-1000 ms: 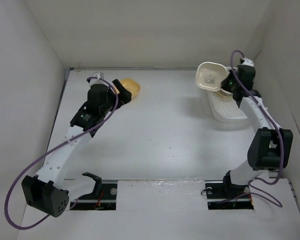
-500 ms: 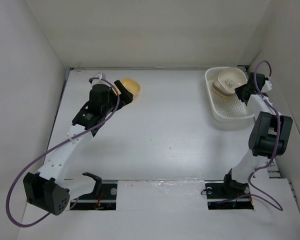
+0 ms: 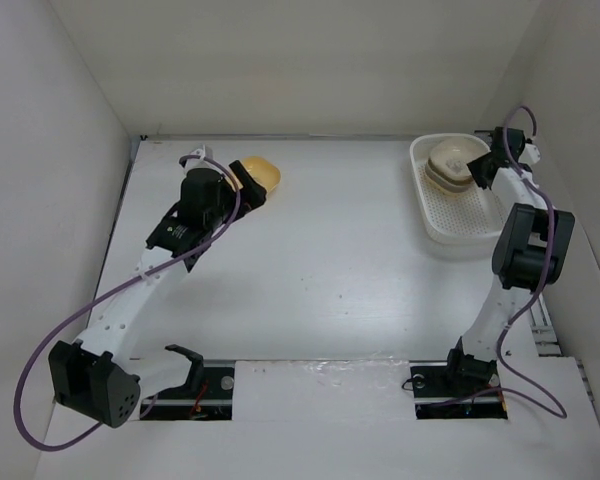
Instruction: Place the plates into the plastic bin on the countertop
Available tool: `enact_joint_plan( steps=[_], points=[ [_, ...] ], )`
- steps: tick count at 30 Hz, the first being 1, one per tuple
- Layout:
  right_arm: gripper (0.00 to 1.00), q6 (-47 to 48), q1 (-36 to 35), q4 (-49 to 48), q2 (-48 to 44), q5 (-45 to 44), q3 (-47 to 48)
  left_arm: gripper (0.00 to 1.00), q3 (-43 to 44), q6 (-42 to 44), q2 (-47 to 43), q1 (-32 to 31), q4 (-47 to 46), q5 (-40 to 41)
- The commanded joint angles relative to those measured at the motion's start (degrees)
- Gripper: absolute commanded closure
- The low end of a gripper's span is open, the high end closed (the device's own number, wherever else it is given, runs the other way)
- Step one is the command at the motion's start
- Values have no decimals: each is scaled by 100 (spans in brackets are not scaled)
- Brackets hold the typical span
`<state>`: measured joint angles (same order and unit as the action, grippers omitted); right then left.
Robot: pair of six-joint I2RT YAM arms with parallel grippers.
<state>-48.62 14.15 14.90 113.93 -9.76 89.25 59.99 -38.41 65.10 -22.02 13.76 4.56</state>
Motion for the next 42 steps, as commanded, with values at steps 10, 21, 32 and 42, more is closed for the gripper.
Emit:
enact_joint_plan(
  steps=[10,21,32,42],
  points=[
    [29,318,-606,207,-756,-658,-12,0,-144,-833,704,293,268,634],
    [0,1126,-2522,-469,-3419,-845,-1655,0,732,-1248,3249,1076,-541,951],
    [0,1653,-3525,-813,-4002,-396,-2676,2,1727,-1335,4678,1130,-1032,819],
    [0,1707,-3525,-980,-3834,-79,-2808,5,2122,-1388,4722,1183,-1112,714]
  ],
)
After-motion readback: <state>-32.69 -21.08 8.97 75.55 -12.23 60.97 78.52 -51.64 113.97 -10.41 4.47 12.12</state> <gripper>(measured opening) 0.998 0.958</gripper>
